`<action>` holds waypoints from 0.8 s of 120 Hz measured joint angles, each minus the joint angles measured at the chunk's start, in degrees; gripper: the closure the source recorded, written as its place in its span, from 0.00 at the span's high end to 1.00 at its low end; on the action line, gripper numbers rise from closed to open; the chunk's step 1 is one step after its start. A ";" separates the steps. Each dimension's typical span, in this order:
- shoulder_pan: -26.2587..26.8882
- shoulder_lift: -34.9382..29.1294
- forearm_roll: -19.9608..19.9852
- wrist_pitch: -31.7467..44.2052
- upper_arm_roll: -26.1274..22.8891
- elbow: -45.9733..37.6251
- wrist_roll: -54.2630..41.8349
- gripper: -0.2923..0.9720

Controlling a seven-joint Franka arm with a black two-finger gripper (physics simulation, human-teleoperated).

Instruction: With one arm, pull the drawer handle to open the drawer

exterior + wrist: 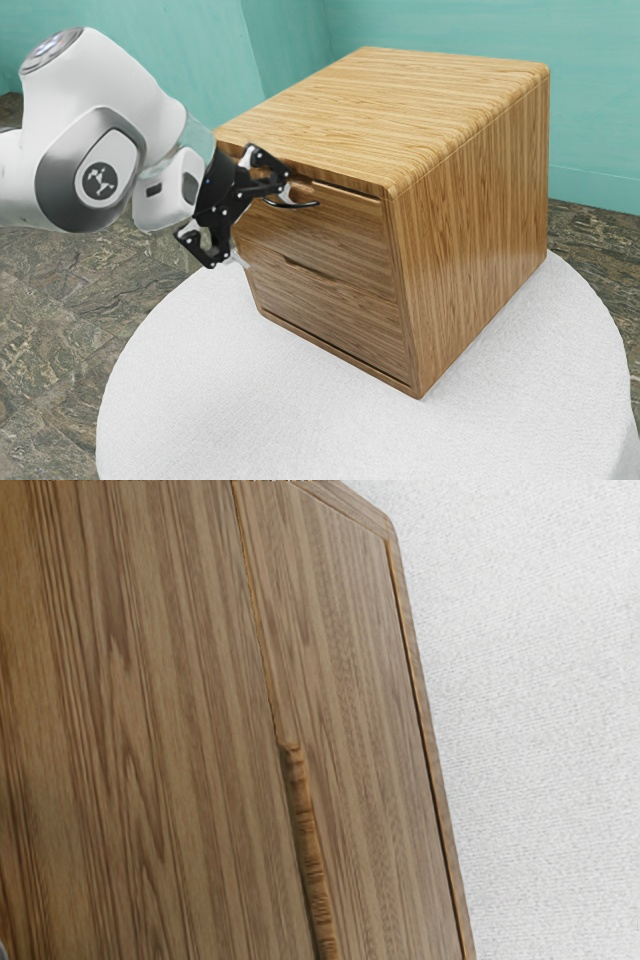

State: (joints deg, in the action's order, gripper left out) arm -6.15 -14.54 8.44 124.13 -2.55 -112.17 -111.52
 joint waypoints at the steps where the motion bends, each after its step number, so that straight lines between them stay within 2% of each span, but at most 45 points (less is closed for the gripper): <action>1: 0.00 -0.07 0.00 0.01 0.00 -0.11 -0.03 0.78; 46: -0.33 -8.96 0.28 0.42 0.08 -8.56 -1.08 0.69; 53: -0.40 -10.53 0.72 0.87 0.13 -9.86 -1.15 0.63; 62: -0.15 -12.09 1.49 1.61 0.52 -11.03 -1.21 0.51; 82: -0.01 -13.96 2.48 2.93 0.78 -12.73 -1.41 0.40; 89: -0.02 -15.01 2.65 3.21 0.79 -13.27 -1.48 0.29; 92: -0.04 -15.45 2.75 3.29 0.80 -13.42 -1.50 0.32; 96: -0.09 -15.89 2.85 3.28 0.81 -13.62 -1.48 0.30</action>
State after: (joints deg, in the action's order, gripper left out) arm -6.24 -30.44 11.29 127.41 -1.74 -125.80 -113.00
